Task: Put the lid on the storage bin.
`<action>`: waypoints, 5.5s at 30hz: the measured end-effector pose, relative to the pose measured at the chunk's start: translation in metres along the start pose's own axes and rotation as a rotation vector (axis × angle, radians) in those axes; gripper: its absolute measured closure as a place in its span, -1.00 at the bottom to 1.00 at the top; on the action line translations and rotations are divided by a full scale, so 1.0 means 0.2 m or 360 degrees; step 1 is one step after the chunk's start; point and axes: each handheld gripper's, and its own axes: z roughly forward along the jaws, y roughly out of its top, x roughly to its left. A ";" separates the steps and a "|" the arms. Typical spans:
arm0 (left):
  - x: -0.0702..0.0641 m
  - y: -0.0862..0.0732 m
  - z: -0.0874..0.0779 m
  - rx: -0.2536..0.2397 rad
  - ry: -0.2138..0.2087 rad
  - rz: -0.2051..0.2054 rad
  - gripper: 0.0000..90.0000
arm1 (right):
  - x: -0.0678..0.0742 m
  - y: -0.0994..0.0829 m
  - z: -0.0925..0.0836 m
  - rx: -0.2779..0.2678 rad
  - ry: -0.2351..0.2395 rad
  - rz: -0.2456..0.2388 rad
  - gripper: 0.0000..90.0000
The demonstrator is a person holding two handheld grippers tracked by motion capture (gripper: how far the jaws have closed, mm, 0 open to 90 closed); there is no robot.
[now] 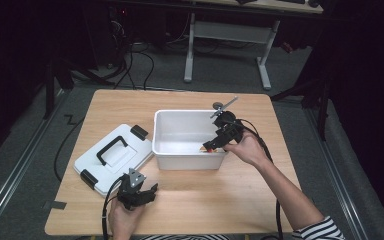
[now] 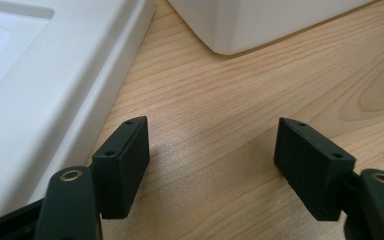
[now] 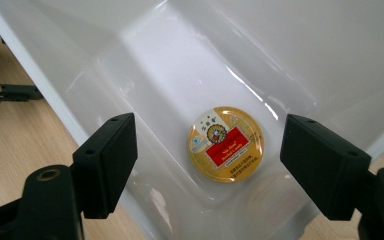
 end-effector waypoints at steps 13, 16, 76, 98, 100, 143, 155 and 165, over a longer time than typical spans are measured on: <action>0.00 0.00 0.00 0.0000 -0.0001 0.0000 -0.32 | -0.01 -0.08 -0.15 -0.0264 -0.0059 0.0024 -0.36; 0.00 0.00 0.00 0.0000 -0.0001 0.0000 -0.32 | -0.02 -0.11 -0.18 -0.0326 -0.0073 0.0034 -0.35; 0.00 0.00 0.00 0.0000 -0.0001 -0.0001 -0.32 | -0.12 -0.70 -0.33 -0.0650 -0.0161 0.0412 -0.25; 0.00 0.00 0.00 0.0000 -0.0005 0.0001 -0.32 | -0.09 -0.95 -0.06 -0.0628 -0.0246 0.0569 -0.23; 0.00 0.00 0.00 0.0000 -0.0005 0.0001 -0.32 | -0.09 -0.97 -0.04 -0.0624 -0.0256 0.0579 -0.23; 0.06 0.09 -0.13 0.0041 0.0029 -0.0175 -0.34 | -0.06 -1.09 0.25 -0.0519 -0.0611 0.0545 -0.36; 0.28 0.13 -0.31 0.0058 0.0255 -0.0375 -0.28 | -0.06 -1.09 0.25 -0.0519 -0.0607 0.0538 -0.36; 0.47 0.17 -0.29 0.0080 0.0400 -0.0510 -0.15 | -0.06 -1.09 0.25 -0.0518 -0.0598 0.0528 -0.36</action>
